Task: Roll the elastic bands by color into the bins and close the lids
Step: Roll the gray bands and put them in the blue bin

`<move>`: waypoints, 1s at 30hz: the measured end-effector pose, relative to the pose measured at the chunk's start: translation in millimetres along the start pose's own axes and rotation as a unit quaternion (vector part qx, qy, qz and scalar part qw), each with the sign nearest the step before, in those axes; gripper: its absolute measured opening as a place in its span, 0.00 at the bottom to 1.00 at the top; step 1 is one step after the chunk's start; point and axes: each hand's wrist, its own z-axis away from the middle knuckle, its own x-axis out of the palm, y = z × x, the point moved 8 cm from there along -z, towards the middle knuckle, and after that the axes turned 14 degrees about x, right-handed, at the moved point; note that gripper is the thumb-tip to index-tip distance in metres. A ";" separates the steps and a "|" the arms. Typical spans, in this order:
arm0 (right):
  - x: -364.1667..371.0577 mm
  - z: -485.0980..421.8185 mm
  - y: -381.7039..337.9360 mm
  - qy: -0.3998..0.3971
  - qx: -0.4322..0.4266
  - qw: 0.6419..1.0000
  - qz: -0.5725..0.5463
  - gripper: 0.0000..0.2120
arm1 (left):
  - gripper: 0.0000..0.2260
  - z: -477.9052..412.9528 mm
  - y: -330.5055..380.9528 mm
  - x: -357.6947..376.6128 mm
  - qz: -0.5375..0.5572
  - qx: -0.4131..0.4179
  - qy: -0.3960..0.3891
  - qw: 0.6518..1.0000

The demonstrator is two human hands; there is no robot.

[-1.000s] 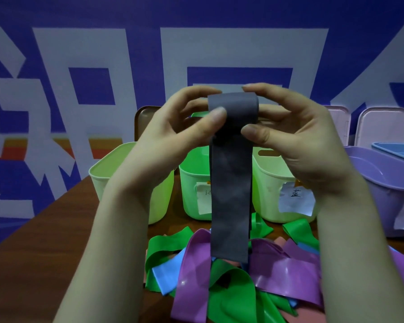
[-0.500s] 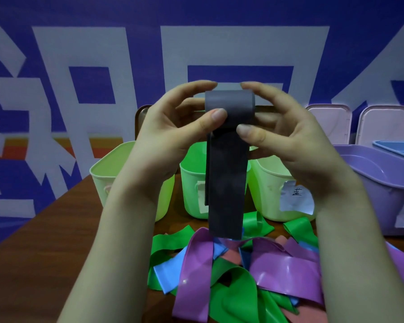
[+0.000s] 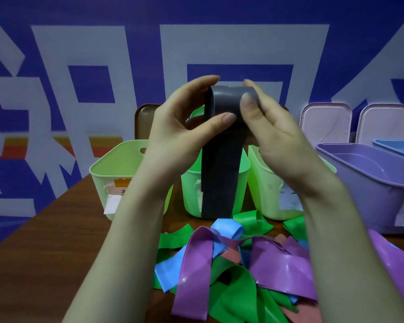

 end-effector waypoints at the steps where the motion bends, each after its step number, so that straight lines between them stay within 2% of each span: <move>1: 2.8 -1.1 0.3 0.009 -0.001 1.000 -0.001 0.34 | 0.24 -0.1 -1.3 0.2 0.008 -0.003 0.005 1.000; 4: 8.2 -2.5 0.6 0.023 -0.005 1.000 0.009 0.35 | 0.26 0.3 -4.6 2.4 0.024 -0.010 0.003 1.000; 8: 0.2 0.5 -3.9 0.012 -0.011 1.000 0.014 0.30 | 0.26 2.7 -6.0 9.6 0.025 -0.014 -0.016 0.999; 11: -11.1 6.9 -12.6 -0.002 -0.046 0.998 -0.041 0.26 | 0.30 3.4 -8.2 7.2 0.058 -0.021 -0.012 0.998; 14: -15.6 12.8 -21.3 -0.030 -0.079 0.991 -0.102 0.23 | 0.35 3.9 -14.4 4.0 0.070 -0.062 -0.022 0.995; 17: -15.5 16.1 -27.1 -0.045 -0.107 0.985 -0.131 0.23 | 0.32 3.5 -14.4 3.7 0.033 -0.074 -0.037 0.996; 22: -16.7 16.2 -28.9 -0.048 -0.129 0.985 -0.103 0.25 | 0.25 5.7 -8.0 6.8 0.054 -0.104 -0.082 0.990; 27: -11.0 13.4 -24.9 -0.067 -0.140 0.983 -0.098 0.25 | 0.17 2.5 1.4 6.7 -0.002 -0.096 -0.063 0.993; 30: -9.6 10.4 -21.8 -0.070 -0.145 0.980 -0.118 0.25 | 0.19 2.9 0.9 3.2 -0.004 -0.093 -0.052 0.994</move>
